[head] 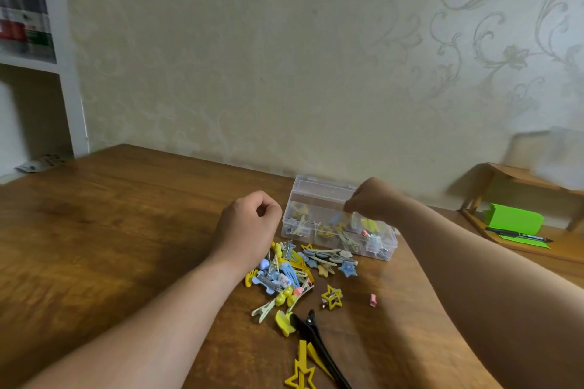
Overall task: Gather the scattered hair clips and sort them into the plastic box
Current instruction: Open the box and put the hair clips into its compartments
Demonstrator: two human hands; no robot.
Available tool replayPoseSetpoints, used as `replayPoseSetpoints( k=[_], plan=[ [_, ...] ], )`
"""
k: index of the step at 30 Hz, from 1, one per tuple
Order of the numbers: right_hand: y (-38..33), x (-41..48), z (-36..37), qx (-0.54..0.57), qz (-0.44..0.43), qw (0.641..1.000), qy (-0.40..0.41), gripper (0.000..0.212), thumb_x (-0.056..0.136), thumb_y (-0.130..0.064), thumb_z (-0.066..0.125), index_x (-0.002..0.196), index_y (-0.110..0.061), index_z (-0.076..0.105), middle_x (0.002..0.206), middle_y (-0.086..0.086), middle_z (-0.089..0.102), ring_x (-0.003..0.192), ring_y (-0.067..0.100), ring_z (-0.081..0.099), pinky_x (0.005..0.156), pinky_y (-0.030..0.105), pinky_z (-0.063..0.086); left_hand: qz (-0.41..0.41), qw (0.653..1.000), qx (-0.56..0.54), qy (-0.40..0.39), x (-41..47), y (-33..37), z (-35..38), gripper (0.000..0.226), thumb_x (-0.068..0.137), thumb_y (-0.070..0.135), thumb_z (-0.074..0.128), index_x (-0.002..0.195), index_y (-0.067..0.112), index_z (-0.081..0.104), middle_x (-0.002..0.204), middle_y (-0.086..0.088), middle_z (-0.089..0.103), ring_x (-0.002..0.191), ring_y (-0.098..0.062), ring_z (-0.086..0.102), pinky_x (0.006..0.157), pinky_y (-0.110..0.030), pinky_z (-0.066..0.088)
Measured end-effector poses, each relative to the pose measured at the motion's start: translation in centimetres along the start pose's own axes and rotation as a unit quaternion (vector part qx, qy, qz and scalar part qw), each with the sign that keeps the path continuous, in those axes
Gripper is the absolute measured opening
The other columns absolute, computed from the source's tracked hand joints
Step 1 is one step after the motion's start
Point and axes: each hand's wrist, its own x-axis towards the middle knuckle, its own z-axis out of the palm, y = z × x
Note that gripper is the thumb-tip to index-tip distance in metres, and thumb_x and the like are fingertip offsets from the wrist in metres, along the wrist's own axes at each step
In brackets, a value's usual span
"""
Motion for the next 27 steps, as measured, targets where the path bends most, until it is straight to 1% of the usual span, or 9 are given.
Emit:
replayPoseSetpoints(
  k=[2,6,9,12,15,17,19,23,27],
  plan=[
    [0.1,0.0,0.0,-0.006,0.013,1.0,0.001,0.026,0.081,-0.022,0.081,0.094,0.0,0.08,0.096,0.019,0.079,0.068,0.025,0.063,0.064,0.031,0.051,0.002,1.0,0.004,0.0,0.0,0.0,0.0,0.022,0.103,0.019,0.057,0.089,0.023,0.075,0.066,0.006,0.065,0.05,0.0,0.052,0.043,-0.014,0.035],
    [0.3,0.0,-0.2,-0.016,0.023,1.0,0.001,0.025,0.082,-0.021,0.08,0.095,0.0,0.078,0.086,0.015,0.074,0.067,0.025,0.06,0.061,0.03,0.049,0.002,1.0,0.009,-0.002,0.0,-0.1,0.1,0.022,0.103,0.02,0.057,0.089,0.024,0.075,0.068,0.005,0.067,0.051,-0.001,0.053,0.044,-0.014,0.035],
    [0.5,0.0,-0.4,-0.02,0.021,1.0,0.008,0.026,0.081,-0.022,0.082,0.095,0.0,0.078,0.092,0.016,0.077,0.073,0.027,0.066,0.068,0.032,0.056,0.002,1.0,0.012,-0.005,0.0,-0.1,0.1,0.022,0.103,0.021,0.057,0.089,0.024,0.074,0.066,0.007,0.065,0.05,-0.001,0.052,0.045,-0.015,0.034],
    [0.7,-0.1,-0.6,-0.014,0.012,1.0,0.025,0.026,0.082,-0.024,0.083,0.096,-0.003,0.079,0.094,0.015,0.078,0.084,0.03,0.073,0.081,0.04,0.065,0.002,1.0,0.012,-0.004,0.0,-0.1,0.1,0.022,0.103,0.02,0.057,0.089,0.023,0.074,0.066,0.007,0.065,0.05,0.0,0.052,0.045,-0.015,0.035],
    [0.7,-0.8,-0.8,0.001,-0.003,0.999,0.052,0.023,0.086,-0.024,0.079,0.097,-0.004,0.081,0.093,0.015,0.08,0.083,0.03,0.076,0.082,0.046,0.066,0.003,1.0,0.013,-0.007,0.0,-0.1,0.1,0.023,0.103,0.021,0.057,0.089,0.023,0.074,0.066,0.006,0.065,0.05,-0.001,0.052,0.045,-0.017,0.037],
    [0.5,-2.1,-1.1,0.019,-0.018,0.997,0.075,0.021,0.091,-0.023,0.073,0.095,-0.005,0.082,0.089,0.016,0.08,0.07,0.026,0.07,0.071,0.04,0.063,0.006,1.0,0.017,-0.007,0.0,-0.2,0.1,0.023,0.103,0.021,0.057,0.089,0.025,0.074,0.067,0.005,0.067,0.051,-0.002,0.053,0.048,-0.022,0.041],
    [0.5,-4.1,-1.4,0.04,-0.038,0.993,0.104,0.021,0.094,-0.025,0.067,0.093,-0.009,0.081,0.083,0.013,0.079,0.062,0.022,0.062,0.061,0.033,0.053,0.012,1.0,0.025,-0.009,-0.1,-0.1,0.0,0.022,0.103,0.022,0.058,0.088,0.026,0.073,0.07,0.005,0.069,0.057,-0.005,0.057,0.053,-0.028,0.046],
    [1.1,-9.0,-1.5,0.106,-0.09,0.979,0.146,0.019,0.099,-0.028,0.065,0.09,-0.018,0.08,0.069,-0.001,0.073,0.054,0.011,0.057,0.056,0.029,0.046,0.028,0.999,0.042,-0.014,-0.4,0.2,0.1,0.023,0.103,0.024,0.057,0.086,0.026,0.073,0.073,0.004,0.07,0.064,-0.014,0.062,0.057,-0.034,0.047],
    [1.9,-12.7,-0.7,0.137,-0.115,0.974,0.14,0.016,0.098,-0.03,0.069,0.087,-0.025,0.08,0.074,-0.008,0.074,0.055,-0.003,0.058,0.049,0.011,0.039,0.026,0.999,0.039,-0.013,-0.5,0.3,0.1,0.031,0.106,0.03,0.052,0.087,0.017,0.073,0.079,-0.007,0.072,0.061,-0.022,0.06,0.057,-0.041,0.045]
  ],
)
